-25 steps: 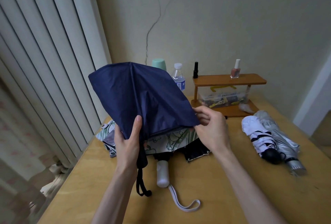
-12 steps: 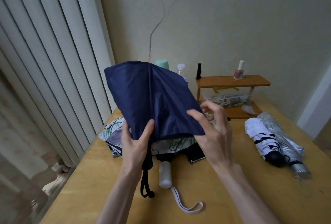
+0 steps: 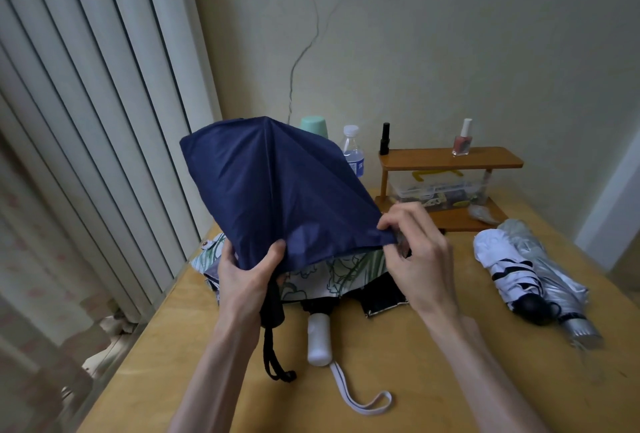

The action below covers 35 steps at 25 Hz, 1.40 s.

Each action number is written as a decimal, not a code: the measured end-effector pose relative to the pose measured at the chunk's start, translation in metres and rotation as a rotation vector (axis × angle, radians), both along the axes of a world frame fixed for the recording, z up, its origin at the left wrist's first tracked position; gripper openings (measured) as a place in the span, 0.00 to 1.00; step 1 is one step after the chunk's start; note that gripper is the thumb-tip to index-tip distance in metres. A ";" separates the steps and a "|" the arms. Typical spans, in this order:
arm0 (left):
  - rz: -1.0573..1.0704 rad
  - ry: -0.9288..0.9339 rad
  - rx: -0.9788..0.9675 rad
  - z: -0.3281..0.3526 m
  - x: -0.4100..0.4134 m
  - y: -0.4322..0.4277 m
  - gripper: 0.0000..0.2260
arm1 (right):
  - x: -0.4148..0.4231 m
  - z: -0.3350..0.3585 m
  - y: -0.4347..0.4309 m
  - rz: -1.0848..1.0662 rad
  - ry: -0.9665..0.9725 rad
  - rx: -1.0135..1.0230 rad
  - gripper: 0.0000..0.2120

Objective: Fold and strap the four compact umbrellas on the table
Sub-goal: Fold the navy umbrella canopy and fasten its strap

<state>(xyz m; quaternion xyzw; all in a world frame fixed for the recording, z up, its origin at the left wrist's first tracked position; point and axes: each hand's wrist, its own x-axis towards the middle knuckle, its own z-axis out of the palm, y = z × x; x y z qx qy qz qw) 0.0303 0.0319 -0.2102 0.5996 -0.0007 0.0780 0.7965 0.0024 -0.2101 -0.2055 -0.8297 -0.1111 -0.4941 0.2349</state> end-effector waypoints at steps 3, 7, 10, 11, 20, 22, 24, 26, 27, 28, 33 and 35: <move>-0.051 -0.023 0.120 -0.004 0.001 0.015 0.17 | -0.005 0.016 -0.017 0.387 0.704 0.067 0.17; -0.134 -0.060 0.252 -0.005 0.001 0.018 0.23 | -0.019 0.037 -0.035 0.483 0.905 0.263 0.21; -0.190 -0.100 0.324 -0.004 -0.003 0.007 0.25 | -0.016 0.043 -0.031 0.492 0.602 0.513 0.25; -0.216 -0.100 0.344 -0.004 -0.004 0.005 0.26 | -0.014 0.042 -0.027 0.538 0.594 0.546 0.24; -0.332 -0.118 0.391 -0.001 -0.008 0.007 0.32 | -0.011 0.034 -0.025 0.388 0.750 0.451 0.27; -0.321 -0.120 0.385 -0.001 -0.008 0.009 0.32 | -0.013 0.034 -0.027 0.442 0.776 0.483 0.26; -0.302 -0.122 0.376 0.000 -0.008 0.011 0.31 | -0.017 0.037 -0.031 0.454 0.752 0.483 0.21; -0.272 -0.136 0.387 0.000 -0.007 0.014 0.30 | -0.019 0.040 -0.041 0.388 0.725 0.413 0.20; -0.262 -0.140 0.390 0.001 -0.007 0.015 0.29 | -0.019 0.041 -0.046 0.366 0.721 0.380 0.20; -0.261 -0.145 0.387 0.001 -0.006 0.016 0.29 | -0.019 0.041 -0.049 0.374 0.714 0.378 0.18; -0.256 -0.157 0.379 0.002 -0.007 0.014 0.27 | -0.021 0.037 -0.053 0.581 0.739 0.444 0.09; -0.246 -0.168 0.392 -0.001 -0.005 0.013 0.28 | -0.022 0.040 -0.052 0.598 0.804 0.404 0.12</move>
